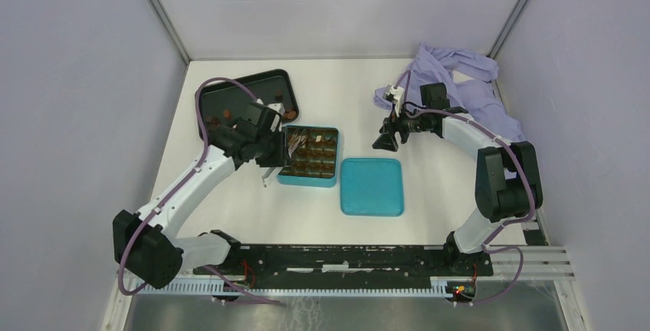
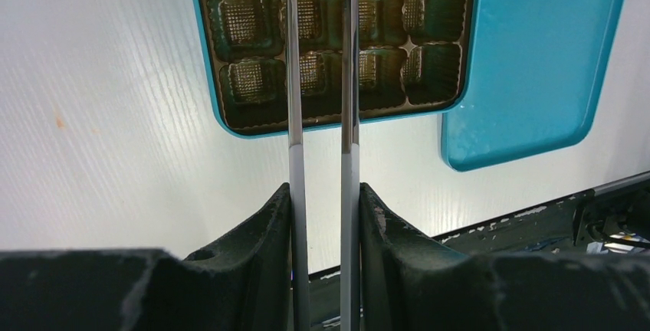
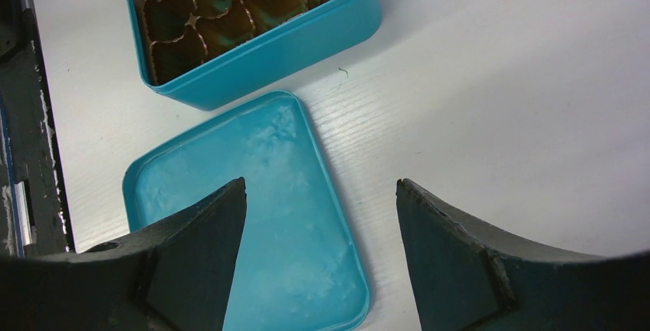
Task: Pack the chocolate
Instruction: Place the fake chocolate in the packing box.
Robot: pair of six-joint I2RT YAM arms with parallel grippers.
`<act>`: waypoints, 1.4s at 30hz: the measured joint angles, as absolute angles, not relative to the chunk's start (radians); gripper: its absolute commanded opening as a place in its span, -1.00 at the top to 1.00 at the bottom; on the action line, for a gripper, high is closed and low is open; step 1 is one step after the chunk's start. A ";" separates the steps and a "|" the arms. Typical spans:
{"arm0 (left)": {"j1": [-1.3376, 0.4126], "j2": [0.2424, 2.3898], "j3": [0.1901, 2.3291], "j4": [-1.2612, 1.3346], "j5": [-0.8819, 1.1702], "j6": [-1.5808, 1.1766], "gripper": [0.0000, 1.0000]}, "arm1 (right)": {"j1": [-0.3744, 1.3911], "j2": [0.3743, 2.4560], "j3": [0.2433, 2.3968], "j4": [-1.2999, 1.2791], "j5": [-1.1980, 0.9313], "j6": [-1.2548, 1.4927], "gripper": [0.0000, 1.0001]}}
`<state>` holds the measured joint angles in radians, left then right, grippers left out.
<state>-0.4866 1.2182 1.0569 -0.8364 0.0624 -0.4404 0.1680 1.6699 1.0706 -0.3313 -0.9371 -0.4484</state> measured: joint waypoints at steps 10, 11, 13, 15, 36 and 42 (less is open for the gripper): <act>-0.487 1.234 1.057 -0.836 0.049 -0.440 0.30 | 0.168 1.671 1.071 -0.332 -0.937 -0.450 -0.55; -0.487 1.234 1.057 -0.836 0.049 -0.440 0.27 | 0.168 1.671 1.071 -0.332 -0.937 -0.450 -0.55; -0.487 1.234 1.057 -0.836 0.048 -0.440 0.21 | 0.168 1.671 1.071 -0.333 -0.937 -0.450 -0.55; -0.487 1.234 1.057 -0.836 0.045 -0.440 0.19 | 0.168 1.671 1.071 -0.333 -0.937 -0.450 -0.55; -0.487 1.230 1.081 -0.835 0.045 -0.440 0.16 | 0.168 1.671 1.071 -0.335 -0.937 -0.451 -0.55; -0.487 1.228 1.114 -0.815 0.043 -0.440 0.13 | 0.168 1.671 1.071 -0.335 -0.937 -0.451 -0.55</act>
